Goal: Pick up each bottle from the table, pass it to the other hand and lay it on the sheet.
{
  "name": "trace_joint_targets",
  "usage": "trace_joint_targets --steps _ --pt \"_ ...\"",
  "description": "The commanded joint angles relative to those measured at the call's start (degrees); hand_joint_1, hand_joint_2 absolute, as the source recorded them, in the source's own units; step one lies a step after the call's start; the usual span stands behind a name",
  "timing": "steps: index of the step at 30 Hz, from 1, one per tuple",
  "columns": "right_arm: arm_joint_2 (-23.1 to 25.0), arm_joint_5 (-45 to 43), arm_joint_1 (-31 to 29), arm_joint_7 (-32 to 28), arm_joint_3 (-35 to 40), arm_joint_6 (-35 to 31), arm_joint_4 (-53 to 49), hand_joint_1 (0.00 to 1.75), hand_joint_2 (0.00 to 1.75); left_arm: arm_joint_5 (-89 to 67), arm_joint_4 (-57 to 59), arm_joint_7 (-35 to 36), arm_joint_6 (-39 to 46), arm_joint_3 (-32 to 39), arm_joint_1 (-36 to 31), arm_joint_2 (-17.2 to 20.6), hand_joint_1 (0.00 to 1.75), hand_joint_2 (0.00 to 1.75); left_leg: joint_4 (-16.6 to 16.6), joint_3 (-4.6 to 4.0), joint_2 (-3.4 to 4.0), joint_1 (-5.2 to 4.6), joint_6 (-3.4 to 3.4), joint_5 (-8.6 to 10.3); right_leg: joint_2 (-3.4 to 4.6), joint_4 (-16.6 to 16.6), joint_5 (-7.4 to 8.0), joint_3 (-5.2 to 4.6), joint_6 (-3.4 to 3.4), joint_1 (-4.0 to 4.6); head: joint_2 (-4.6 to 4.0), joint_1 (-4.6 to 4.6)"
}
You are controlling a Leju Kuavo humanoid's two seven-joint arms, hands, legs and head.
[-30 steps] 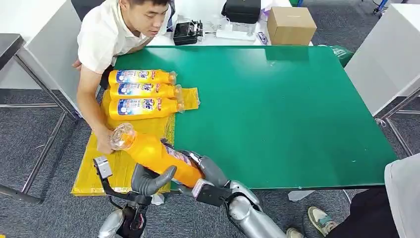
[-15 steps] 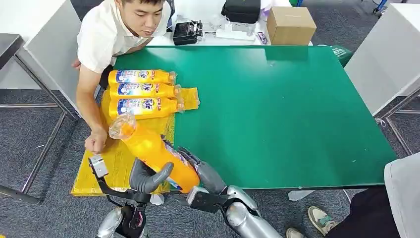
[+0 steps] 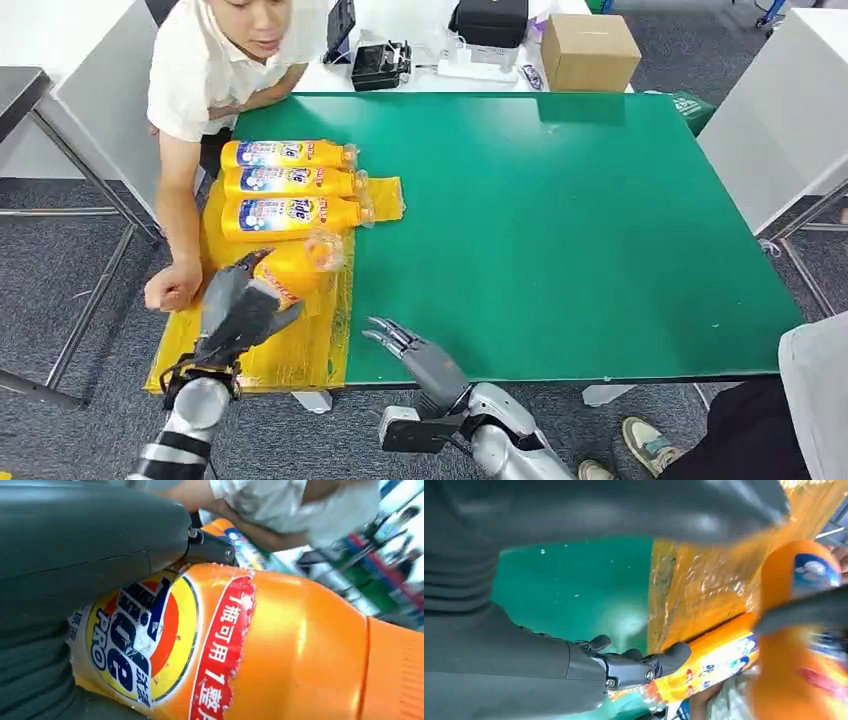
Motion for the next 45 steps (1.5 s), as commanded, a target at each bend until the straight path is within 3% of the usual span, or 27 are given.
trace_joint_targets --steps 1,6,15,16,17,23,28,33,36,40,45 --pt "0.40 -0.25 -3.97 -1.51 2.54 2.82 2.38 0.00 0.00 -11.24 32.33 2.18 -4.52 -4.44 -16.57 -1.21 1.75 1.75 -0.06 0.09 -0.14 -0.03 0.01 0.08 -0.21 -0.03 0.00 0.12 -0.02 -0.02 0.00 0.02" --pt "1.16 -1.80 -4.69 -2.64 3.51 3.56 4.26 0.00 0.00 -13.00 42.71 1.39 -8.86 -7.38 -23.02 -1.83 1.75 1.75 -0.12 0.32 -0.08 -0.07 0.01 0.09 -0.22 -0.05 0.01 0.34 -0.04 -0.04 0.00 0.00" --pt "1.35 -2.66 -5.13 -3.39 3.97 3.67 5.23 0.00 0.00 -14.20 46.71 1.76 -11.36 -10.08 -26.01 -1.49 1.75 1.75 -0.10 0.34 -0.13 -0.06 -0.05 0.23 -0.28 -0.01 0.06 0.40 -0.02 -0.04 0.00 0.00" --pt "1.41 -2.92 -5.14 -3.51 4.02 3.81 5.36 0.00 0.00 -14.48 47.36 1.84 -11.65 -10.62 -26.38 -1.49 0.63 1.75 -0.09 0.33 -0.17 -0.06 -0.08 0.25 -0.29 0.00 0.05 0.40 -0.02 -0.04 0.00 0.00" --pt "1.49 -3.29 -5.19 -3.65 4.14 3.91 5.61 0.00 0.00 -13.94 48.17 1.17 -13.07 -10.75 -26.64 -1.45 0.00 1.75 -0.08 0.32 -0.19 -0.05 -0.06 0.26 -0.26 0.01 0.05 0.40 -0.02 -0.03 0.00 0.00" --pt "1.61 -3.47 -5.26 -3.78 4.18 3.85 5.97 0.00 0.00 -13.73 48.45 0.83 -13.28 -10.80 -26.61 -1.22 0.00 1.75 -0.10 0.34 -0.09 -0.06 -0.07 0.28 -0.18 0.00 0.14 0.37 -0.06 -0.03 0.00 0.00" --pt "1.56 -4.22 -5.08 -4.44 3.99 3.39 6.90 0.00 0.00 -7.90 45.83 -3.39 -14.43 -7.76 -25.79 -1.36 0.00 1.75 -0.11 0.38 -0.09 -0.06 -0.07 0.30 -0.24 0.01 0.17 0.41 -0.14 -0.03 0.00 0.02" --pt "1.39 -5.30 -4.93 -6.36 4.45 2.19 8.57 0.00 0.00 11.93 31.84 -13.87 -24.73 -3.17 -18.92 1.83 0.00 1.75 -0.13 0.35 0.03 -0.07 -0.07 0.30 -0.11 0.00 0.21 0.34 -0.14 -0.04 0.00 0.00" --pt "1.06 -5.54 -4.58 -6.46 4.55 1.83 8.36 0.00 0.00 16.47 24.77 -12.02 -25.71 -4.44 -15.52 3.86 0.00 1.75 -0.13 0.34 0.17 -0.07 -0.07 0.25 0.03 0.00 0.20 0.30 -0.14 -0.04 0.00 0.02" --pt "0.73 -5.70 -3.97 -6.16 4.25 1.54 7.46 0.00 0.00 21.77 20.58 -14.31 -25.03 -3.33 -13.13 3.79 0.00 1.75 -0.08 0.20 0.10 -0.03 -0.09 0.26 -0.16 0.04 0.14 0.17 -0.16 0.00 0.00 0.02" --pt "-0.66 -5.53 -1.46 -5.69 3.46 1.04 5.03 0.00 0.00 47.46 3.05 -11.25 -31.15 3.65 -2.69 4.66 0.00 1.75 -0.06 0.10 0.18 -0.03 -0.08 0.20 -0.03 0.02 0.14 0.08 -0.13 0.00 0.00 0.00"
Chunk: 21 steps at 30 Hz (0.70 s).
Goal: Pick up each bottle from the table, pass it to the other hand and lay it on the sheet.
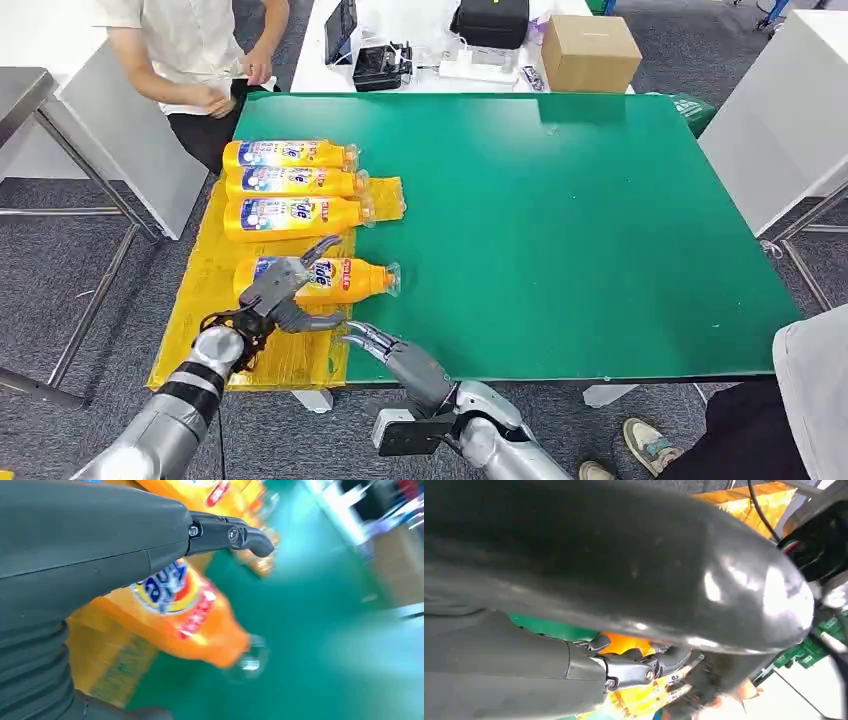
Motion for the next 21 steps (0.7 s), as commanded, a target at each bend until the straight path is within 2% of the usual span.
trace_joint_targets --steps 1,4,5,9,10,11,15,16,18,21 --pt "-2.54 -0.06 1.76 0.30 0.92 -0.66 -0.12 0.00 0.00 27.11 -23.04 3.17 -5.78 8.91 12.49 2.56 0.00 1.75 -0.05 0.23 0.34 -0.04 -0.01 -0.16 0.23 -0.05 -0.05 0.12 -0.02 -0.02 0.00 0.00" --pt "-2.26 -2.20 3.51 -1.79 -0.69 -0.15 -2.69 0.00 0.00 33.49 -25.14 4.75 -6.26 10.39 14.42 1.90 0.00 1.75 -0.03 0.13 0.25 -0.03 -0.03 -0.15 0.13 -0.02 -0.08 0.02 -0.04 -0.01 0.00 0.00" --pt "-2.25 -5.46 4.99 -2.56 -1.90 1.10 -5.60 0.00 0.00 35.27 -25.50 5.27 -6.42 10.36 15.48 1.57 0.00 1.75 -0.03 0.00 0.19 -0.03 -0.03 -0.10 0.09 -0.02 -0.05 -0.11 -0.04 -0.02 0.00 0.00" --pt "-2.46 -6.25 5.87 -2.56 -2.43 2.00 -7.48 0.00 0.00 35.69 -25.63 4.96 -6.14 9.89 16.16 1.57 0.00 1.75 -0.04 -0.01 0.10 -0.04 -0.03 -0.11 0.02 -0.02 -0.08 -0.12 -0.04 -0.03 0.00 0.00" --pt "-2.60 -10.40 7.07 -2.56 -3.22 3.43 -10.37 0.00 0.00 36.20 -26.16 4.79 -5.81 9.77 16.87 1.44 0.00 1.75 -0.03 -0.04 0.10 -0.02 -0.03 -0.10 0.03 -0.03 -0.06 -0.14 -0.03 -0.01 0.00 0.00" --pt "-3.01 -16.10 8.82 -2.56 -4.16 4.52 -14.13 0.00 1.75 36.63 -28.00 4.62 -5.60 9.50 19.01 1.30 0.00 1.75 -0.04 0.05 0.11 -0.05 -0.03 -0.12 0.01 -0.01 -0.10 -0.06 -0.04 -0.04 0.00 0.00" --pt "-1.92 -24.05 15.68 -2.56 -11.29 5.49 -22.30 0.00 1.75 35.63 -39.11 2.43 -5.02 7.72 30.48 0.00 0.00 1.75 -0.06 0.14 0.19 -0.10 -0.01 -0.23 0.08 -0.03 -0.18 0.00 -0.03 -0.08 0.00 0.00" --pt "-1.32 -24.01 17.30 -2.56 -13.33 5.88 -23.85 0.00 0.00 33.98 -41.95 1.57 -4.16 6.10 33.42 0.09 0.00 1.75 -0.05 0.09 0.25 -0.08 -0.01 -0.25 0.16 -0.04 -0.17 -0.05 -0.02 -0.07 0.00 -0.02" --pt "-0.72 -23.79 18.78 -2.56 -14.71 4.57 -26.34 0.00 0.00 30.43 -44.38 0.53 -2.25 3.72 35.71 -0.23 0.00 1.75 -0.02 0.09 0.19 -0.07 -0.02 -0.30 0.06 -0.03 -0.22 -0.03 -0.02 -0.06 0.00 0.00" --pt "-0.58 -23.98 18.82 -2.56 -14.91 4.48 -26.41 0.00 0.00 29.50 -44.20 0.38 -1.41 2.68 35.16 -0.35 0.00 1.75 0.02 -0.08 0.01 -0.06 0.01 -0.32 -0.08 0.01 -0.33 -0.18 0.06 -0.06 0.00 0.00"
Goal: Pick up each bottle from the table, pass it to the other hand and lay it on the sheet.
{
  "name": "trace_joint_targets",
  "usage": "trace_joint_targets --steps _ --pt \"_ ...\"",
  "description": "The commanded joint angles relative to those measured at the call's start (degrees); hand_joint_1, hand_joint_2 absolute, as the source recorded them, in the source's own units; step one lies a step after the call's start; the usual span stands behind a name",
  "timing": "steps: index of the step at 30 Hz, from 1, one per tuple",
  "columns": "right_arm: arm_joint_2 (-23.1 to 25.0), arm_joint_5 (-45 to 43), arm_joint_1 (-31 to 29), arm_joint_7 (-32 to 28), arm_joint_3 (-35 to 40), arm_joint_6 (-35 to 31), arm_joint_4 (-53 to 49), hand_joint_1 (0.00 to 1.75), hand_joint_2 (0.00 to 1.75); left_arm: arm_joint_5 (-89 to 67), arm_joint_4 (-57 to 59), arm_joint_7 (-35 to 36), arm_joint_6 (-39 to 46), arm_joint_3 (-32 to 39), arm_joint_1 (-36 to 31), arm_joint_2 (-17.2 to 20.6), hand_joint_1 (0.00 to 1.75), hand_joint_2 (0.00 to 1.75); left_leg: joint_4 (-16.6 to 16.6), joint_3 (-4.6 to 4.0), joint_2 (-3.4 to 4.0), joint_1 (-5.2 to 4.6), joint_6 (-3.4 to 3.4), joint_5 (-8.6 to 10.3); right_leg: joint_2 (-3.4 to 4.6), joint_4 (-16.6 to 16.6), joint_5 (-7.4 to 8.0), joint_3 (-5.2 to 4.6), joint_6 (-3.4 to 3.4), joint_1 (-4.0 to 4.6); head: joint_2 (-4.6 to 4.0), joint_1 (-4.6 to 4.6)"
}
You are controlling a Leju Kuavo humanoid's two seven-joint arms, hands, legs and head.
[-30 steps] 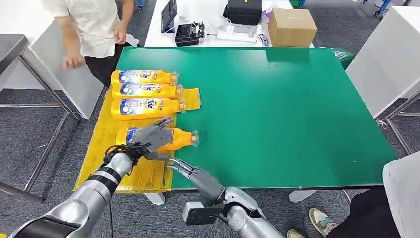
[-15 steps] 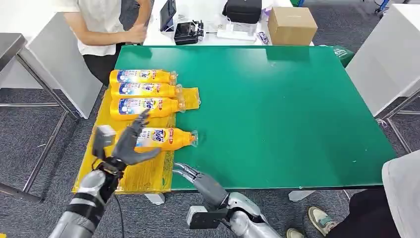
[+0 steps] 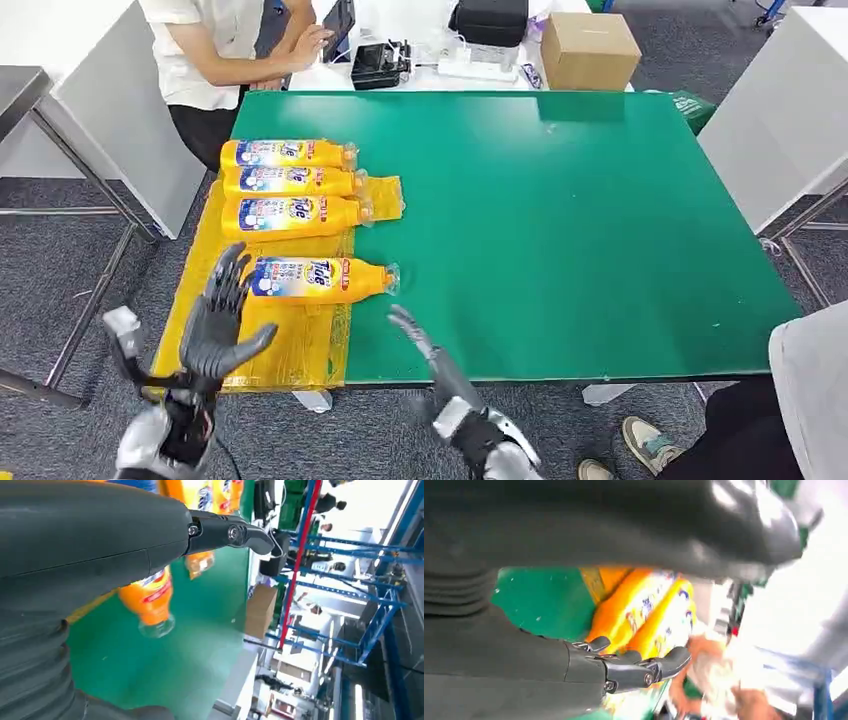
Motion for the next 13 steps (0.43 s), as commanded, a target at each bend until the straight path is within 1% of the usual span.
trace_joint_targets --steps 1,2,4,6,8,9,12,13 --pt "0.79 -0.65 5.24 0.04 -7.51 -0.39 -8.85 0.00 0.00 -4.53 -9.11 -1.26 2.97 -5.19 7.63 -0.58 0.00 1.75 0.01 0.13 -0.07 -0.05 0.03 -0.11 -0.14 0.03 -0.14 0.15 -0.02 -0.03 0.00 0.00" --pt "0.83 -0.66 5.13 0.04 -7.48 -0.41 -8.73 0.00 0.00 -4.43 -8.86 -1.28 3.01 -5.11 7.29 -0.42 0.00 1.75 0.00 0.05 -0.05 -0.02 0.04 -0.08 -0.09 0.01 -0.08 0.07 -0.02 -0.01 0.00 0.00" --pt "1.35 -2.38 5.30 0.04 -8.02 -0.15 -9.15 0.00 0.00 -4.68 -8.72 -1.39 2.99 -5.51 7.16 -0.61 0.00 1.75 -0.02 0.24 -0.02 -0.06 0.02 -0.15 -0.11 0.03 -0.14 0.23 -0.04 -0.03 0.00 0.00" --pt "2.14 -3.69 5.86 0.04 -8.81 -0.48 -9.91 0.00 0.00 -6.42 -8.77 -1.76 4.32 -6.89 7.62 -1.43 0.00 1.75 -0.02 0.06 -0.03 -0.02 -0.01 -0.10 -0.08 0.00 -0.05 0.06 -0.02 -0.01 0.00 -0.02" --pt "3.15 -7.22 6.47 0.04 -9.95 0.76 -11.40 0.00 0.00 -9.74 -8.79 -3.29 6.08 -8.72 7.66 -2.04 0.00 1.75 -0.04 0.24 -0.04 -0.05 0.00 -0.15 -0.14 0.01 -0.12 0.23 -0.04 -0.03 0.00 -0.02" --pt "3.96 -8.01 6.72 0.04 -11.03 0.93 -11.39 0.00 0.00 -9.58 -8.54 -3.24 6.45 -9.61 7.84 -2.33 0.00 1.75 -0.02 0.08 -0.04 -0.02 0.00 -0.10 -0.11 0.00 -0.06 0.07 -0.02 -0.01 0.00 -0.02" --pt "5.45 -8.99 7.45 0.37 -13.18 1.12 -11.86 0.00 0.00 -9.75 -8.65 -4.21 8.31 -10.76 8.63 -2.93 0.00 1.75 -0.05 0.29 -0.09 -0.06 0.02 -0.16 -0.20 -0.02 -0.16 0.29 -0.02 -0.04 0.00 0.00" --pt "6.74 -8.42 8.00 0.99 -14.59 -1.39 -12.80 0.00 0.00 -8.27 -9.12 -4.91 8.96 -10.48 9.19 -3.76 0.00 1.75 -0.03 0.13 -0.04 -0.03 0.02 -0.11 -0.09 -0.02 -0.07 0.13 -0.01 -0.02 0.00 0.00"
